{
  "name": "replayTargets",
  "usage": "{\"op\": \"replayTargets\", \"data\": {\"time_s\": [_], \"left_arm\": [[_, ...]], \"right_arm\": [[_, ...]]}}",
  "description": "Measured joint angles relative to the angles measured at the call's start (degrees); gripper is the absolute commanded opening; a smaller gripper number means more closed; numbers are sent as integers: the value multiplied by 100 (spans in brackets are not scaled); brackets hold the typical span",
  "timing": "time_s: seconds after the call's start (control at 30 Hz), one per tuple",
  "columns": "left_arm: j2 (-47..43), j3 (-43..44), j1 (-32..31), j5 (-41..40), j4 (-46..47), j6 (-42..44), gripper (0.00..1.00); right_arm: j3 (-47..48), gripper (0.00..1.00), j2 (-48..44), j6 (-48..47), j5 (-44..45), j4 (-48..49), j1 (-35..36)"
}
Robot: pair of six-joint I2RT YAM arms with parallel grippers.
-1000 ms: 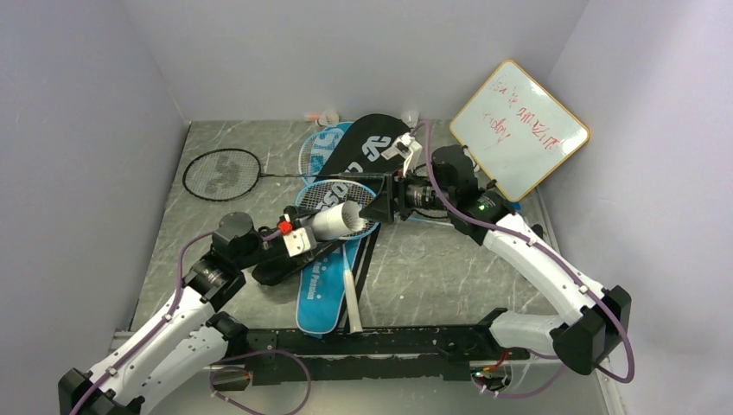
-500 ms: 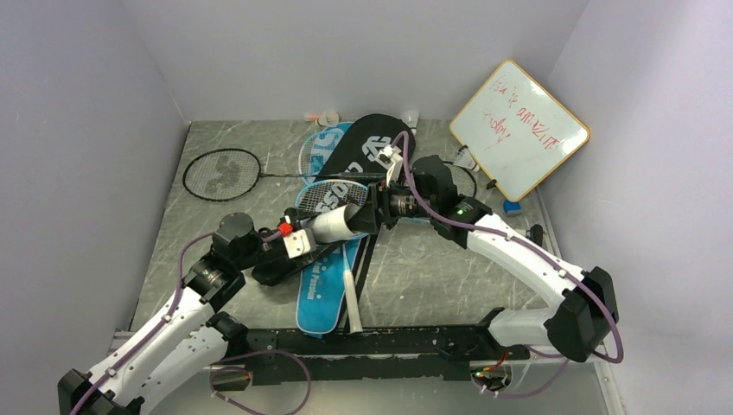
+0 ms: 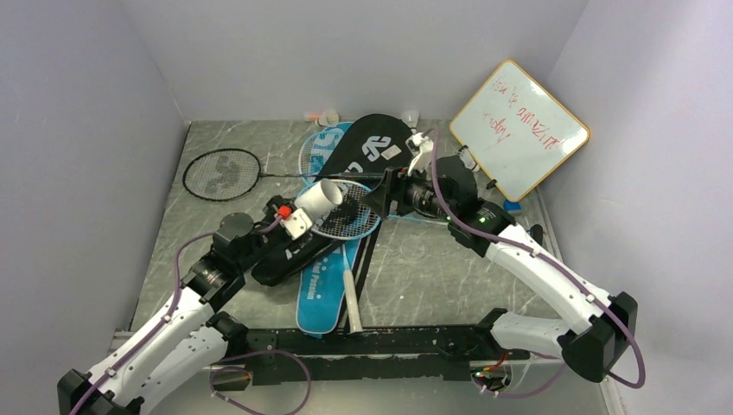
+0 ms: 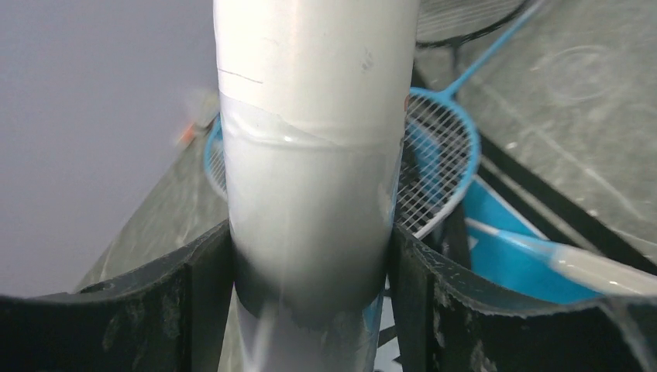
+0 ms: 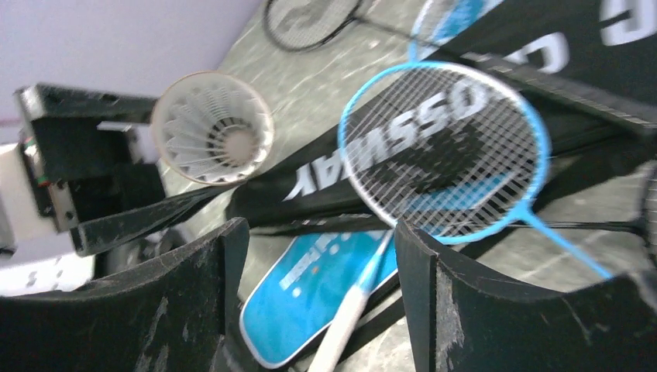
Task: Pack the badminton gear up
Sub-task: Place the shuttlecock at the shuttle tube.
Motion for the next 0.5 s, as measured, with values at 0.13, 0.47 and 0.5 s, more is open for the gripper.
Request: {"op": "replayTargets", "data": {"time_s": [0.13, 0.47, 0.5], "left_arm": [[-79, 2, 15, -811, -122, -87, 53], [-341, 2, 15, -1429, -208, -170, 53], [-328, 2, 15, -1429, -205, -173, 53]], "right_arm": [[234, 72, -15, 9, 1130, -267, -26], [686, 71, 962, 566, 3746, -892, -763], [723, 71, 1128, 708, 3963, -951, -1062]]}}
